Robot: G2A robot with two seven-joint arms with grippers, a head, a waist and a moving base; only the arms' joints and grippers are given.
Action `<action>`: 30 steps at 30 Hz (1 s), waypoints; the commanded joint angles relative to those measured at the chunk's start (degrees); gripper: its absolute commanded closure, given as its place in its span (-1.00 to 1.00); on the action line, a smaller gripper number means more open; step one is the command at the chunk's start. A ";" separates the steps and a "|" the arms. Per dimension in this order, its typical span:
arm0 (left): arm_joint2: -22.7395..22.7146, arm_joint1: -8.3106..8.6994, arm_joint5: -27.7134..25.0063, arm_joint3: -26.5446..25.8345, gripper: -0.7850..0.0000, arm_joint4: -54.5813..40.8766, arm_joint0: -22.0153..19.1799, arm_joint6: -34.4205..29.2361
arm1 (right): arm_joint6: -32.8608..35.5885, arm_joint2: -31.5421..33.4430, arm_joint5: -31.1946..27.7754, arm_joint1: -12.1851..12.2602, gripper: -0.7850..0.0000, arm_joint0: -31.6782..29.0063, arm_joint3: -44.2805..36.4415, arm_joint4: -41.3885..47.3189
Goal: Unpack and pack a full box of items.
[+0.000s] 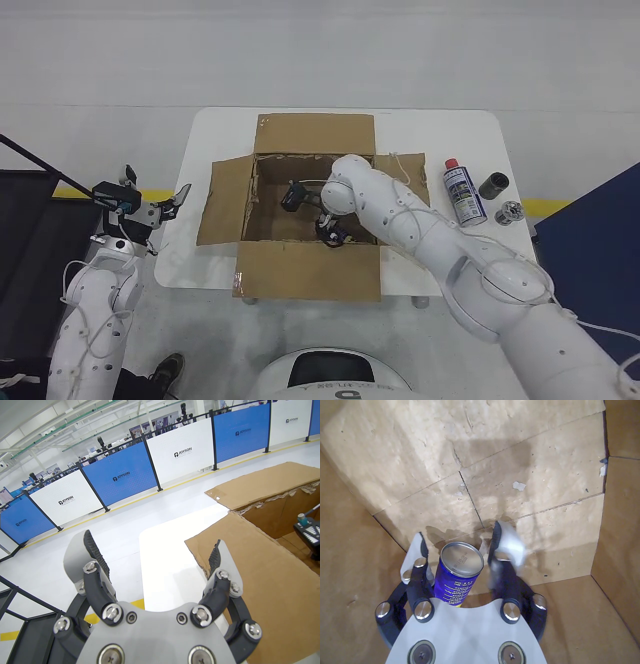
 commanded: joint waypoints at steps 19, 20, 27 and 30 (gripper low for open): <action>0.00 0.00 0.00 0.00 -1.00 0.00 0.00 0.00 | 7.11 12.72 6.78 10.74 -0.41 -9.70 -23.51 -8.61; 0.00 0.00 0.00 0.00 -1.00 0.00 0.00 0.00 | 8.52 13.03 7.23 10.97 -0.34 -10.10 -24.15 -8.57; 0.00 0.00 0.00 0.00 -1.00 0.00 0.00 0.00 | 12.07 11.98 9.10 9.91 -0.13 -9.45 -21.93 -7.27; 0.00 0.00 0.00 0.00 -1.00 0.00 0.00 0.00 | 11.82 11.27 9.41 8.95 0.07 -8.19 -19.65 -6.63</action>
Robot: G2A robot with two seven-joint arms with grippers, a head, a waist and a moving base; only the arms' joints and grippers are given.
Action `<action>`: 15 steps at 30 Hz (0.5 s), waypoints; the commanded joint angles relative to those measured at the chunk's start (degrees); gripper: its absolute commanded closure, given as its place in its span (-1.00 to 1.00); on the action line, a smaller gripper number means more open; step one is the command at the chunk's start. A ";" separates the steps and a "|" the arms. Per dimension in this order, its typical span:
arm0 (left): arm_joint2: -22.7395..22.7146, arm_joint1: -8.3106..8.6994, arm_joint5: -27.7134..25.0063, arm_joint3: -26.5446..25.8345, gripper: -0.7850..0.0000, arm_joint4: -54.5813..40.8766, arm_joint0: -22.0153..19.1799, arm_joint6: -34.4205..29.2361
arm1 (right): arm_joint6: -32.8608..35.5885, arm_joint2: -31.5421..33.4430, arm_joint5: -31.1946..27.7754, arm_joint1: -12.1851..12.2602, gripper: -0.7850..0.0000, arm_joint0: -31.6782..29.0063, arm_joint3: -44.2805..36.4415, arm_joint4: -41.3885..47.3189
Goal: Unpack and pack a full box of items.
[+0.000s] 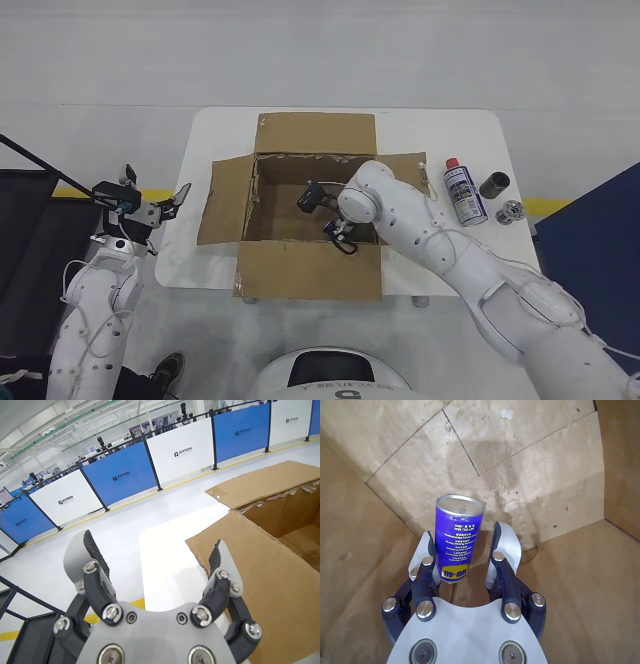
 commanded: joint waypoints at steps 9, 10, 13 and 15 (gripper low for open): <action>0.00 0.00 0.00 0.00 -1.00 0.00 0.00 0.00 | -1.92 -2.01 -1.60 -2.51 1.00 2.71 4.73 0.81; 0.00 0.00 0.00 0.00 -1.00 0.00 0.00 0.00 | -2.71 -1.85 -2.23 -2.48 1.00 2.61 4.51 0.78; 0.00 0.00 0.00 0.00 -1.00 0.00 0.00 0.00 | -5.57 -0.91 -3.39 -1.90 1.00 1.59 2.73 -0.19; 0.00 0.00 0.00 0.00 -1.00 0.00 0.00 0.00 | -7.88 0.12 -3.68 -1.19 1.00 0.40 0.79 -1.45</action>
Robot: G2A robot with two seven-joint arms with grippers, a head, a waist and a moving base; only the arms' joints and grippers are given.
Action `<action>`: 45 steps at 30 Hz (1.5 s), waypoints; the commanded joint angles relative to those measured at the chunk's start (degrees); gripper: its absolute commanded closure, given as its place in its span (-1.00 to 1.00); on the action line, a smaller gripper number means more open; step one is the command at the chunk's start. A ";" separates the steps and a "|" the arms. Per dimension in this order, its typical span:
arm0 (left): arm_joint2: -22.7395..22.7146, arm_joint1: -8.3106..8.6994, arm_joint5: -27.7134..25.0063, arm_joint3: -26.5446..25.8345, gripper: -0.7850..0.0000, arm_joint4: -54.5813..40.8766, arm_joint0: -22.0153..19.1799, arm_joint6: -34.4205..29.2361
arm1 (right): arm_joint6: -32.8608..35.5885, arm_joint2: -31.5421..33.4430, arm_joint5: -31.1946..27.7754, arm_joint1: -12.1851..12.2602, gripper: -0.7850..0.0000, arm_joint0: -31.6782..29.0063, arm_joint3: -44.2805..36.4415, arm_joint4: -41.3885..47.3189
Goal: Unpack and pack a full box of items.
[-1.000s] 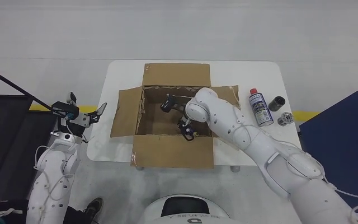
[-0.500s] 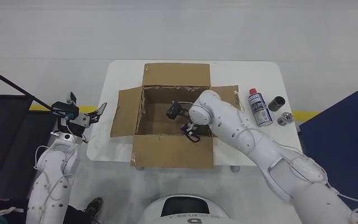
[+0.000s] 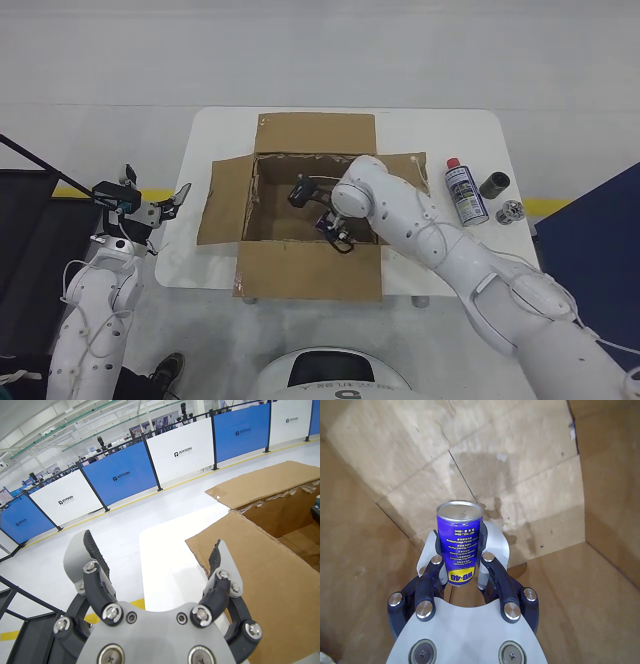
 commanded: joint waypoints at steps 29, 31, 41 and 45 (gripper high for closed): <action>0.00 0.00 0.00 0.00 -1.00 0.00 0.00 0.00 | -59.14 36.72 -21.20 13.23 1.00 -34.12 -28.26 -6.79; 0.00 0.00 0.00 0.00 -1.00 0.00 0.00 0.00 | -62.54 38.26 -21.87 13.49 1.00 -35.48 -28.70 -7.25; 0.00 0.00 0.00 0.00 -1.00 0.00 0.00 0.00 | -65.57 40.84 -26.26 14.13 1.00 -37.38 -30.38 -6.72; 0.00 0.00 0.00 0.00 -1.00 0.00 0.00 0.00 | -65.57 40.84 -26.26 14.13 1.00 -37.38 -30.38 -6.72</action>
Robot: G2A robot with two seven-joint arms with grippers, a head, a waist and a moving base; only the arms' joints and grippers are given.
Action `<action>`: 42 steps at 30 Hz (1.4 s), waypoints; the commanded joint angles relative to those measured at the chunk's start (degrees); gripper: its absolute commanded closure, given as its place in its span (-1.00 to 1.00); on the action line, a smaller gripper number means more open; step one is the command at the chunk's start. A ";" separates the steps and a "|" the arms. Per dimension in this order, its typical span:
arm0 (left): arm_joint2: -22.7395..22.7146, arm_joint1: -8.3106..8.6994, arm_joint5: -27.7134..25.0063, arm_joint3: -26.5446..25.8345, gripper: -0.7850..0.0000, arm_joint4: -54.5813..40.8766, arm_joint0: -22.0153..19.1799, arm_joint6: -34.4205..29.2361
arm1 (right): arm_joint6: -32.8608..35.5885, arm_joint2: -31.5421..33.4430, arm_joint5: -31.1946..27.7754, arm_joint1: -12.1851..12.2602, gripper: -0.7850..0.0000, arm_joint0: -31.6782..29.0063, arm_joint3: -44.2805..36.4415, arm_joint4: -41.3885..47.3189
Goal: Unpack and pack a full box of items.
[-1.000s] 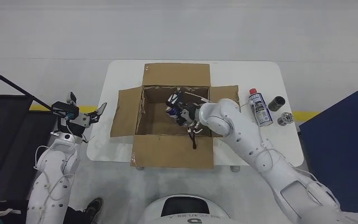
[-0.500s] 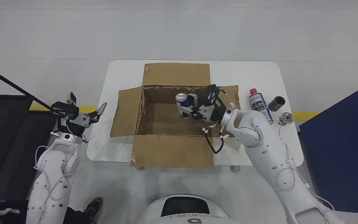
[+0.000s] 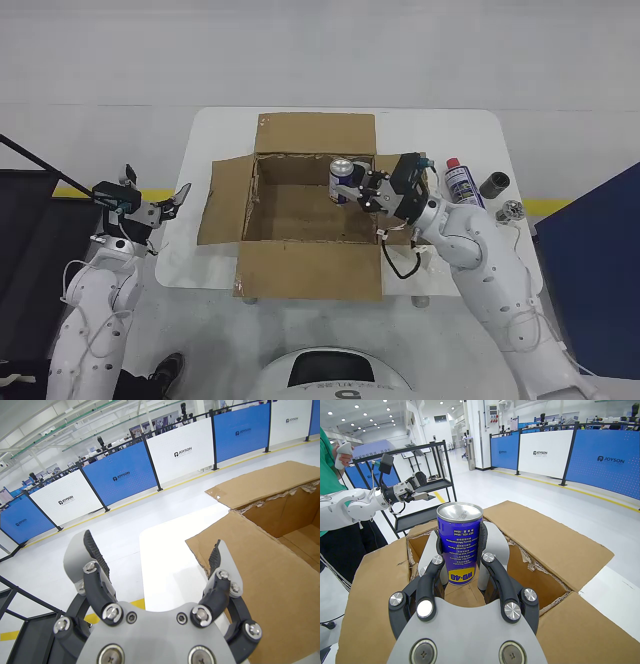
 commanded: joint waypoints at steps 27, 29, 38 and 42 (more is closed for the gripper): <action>0.00 0.00 0.00 0.00 -1.00 0.00 0.00 0.00 | 3.01 29.65 -17.11 9.63 1.00 -27.61 7.72 49.86; 0.00 0.00 0.00 0.00 -1.00 0.00 0.00 0.00 | 8.13 30.16 -17.11 10.33 1.00 -28.78 9.34 53.33; 0.00 0.00 0.00 0.00 -1.00 0.00 0.00 0.00 | 28.40 31.24 -17.11 12.51 1.00 -27.78 21.63 70.29; 0.00 0.00 0.00 0.00 -1.00 0.00 0.00 0.00 | 36.20 29.50 -15.90 13.11 1.00 -24.93 28.79 74.72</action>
